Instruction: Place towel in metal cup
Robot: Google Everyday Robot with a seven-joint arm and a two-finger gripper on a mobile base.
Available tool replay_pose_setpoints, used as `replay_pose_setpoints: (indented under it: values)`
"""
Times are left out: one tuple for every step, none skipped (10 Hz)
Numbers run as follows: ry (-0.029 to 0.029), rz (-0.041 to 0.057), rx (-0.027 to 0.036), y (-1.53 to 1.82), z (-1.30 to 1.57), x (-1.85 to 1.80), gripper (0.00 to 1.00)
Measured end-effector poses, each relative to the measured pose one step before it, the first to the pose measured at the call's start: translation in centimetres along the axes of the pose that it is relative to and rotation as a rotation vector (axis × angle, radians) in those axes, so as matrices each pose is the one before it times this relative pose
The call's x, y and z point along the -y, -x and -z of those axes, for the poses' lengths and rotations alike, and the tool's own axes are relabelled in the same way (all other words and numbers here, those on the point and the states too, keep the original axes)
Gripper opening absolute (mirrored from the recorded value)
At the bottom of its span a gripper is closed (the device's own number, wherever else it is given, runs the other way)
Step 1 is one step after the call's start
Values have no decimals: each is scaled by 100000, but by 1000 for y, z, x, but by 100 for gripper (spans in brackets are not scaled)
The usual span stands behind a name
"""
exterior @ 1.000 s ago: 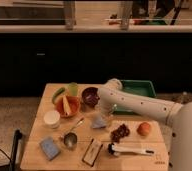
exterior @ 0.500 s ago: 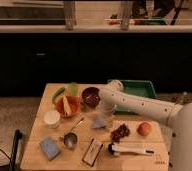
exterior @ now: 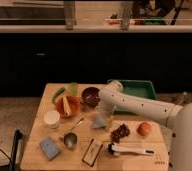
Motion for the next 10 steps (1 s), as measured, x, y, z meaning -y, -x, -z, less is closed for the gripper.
replay_pose_setpoints:
  values:
    - [23,231,376,127,-139,18,80]
    - [51,252,642,140,-234,17,80]
    - [151,29,335,13,-198,-9,80]
    - [243,-114,317,-17,-247,-52,80]
    - [247,-288,191,-65,-220,-58,80]
    - [455,-268,143,-78,-359,-54,80]
    - [340,-73,32,-14,-235,-28,80]
    - [802,-403,-230,-15,-314,-131,75]
    - [469,-406,-259,-66,-182,-107,66]
    - [991,-296,-232,-27,15,-216,56]
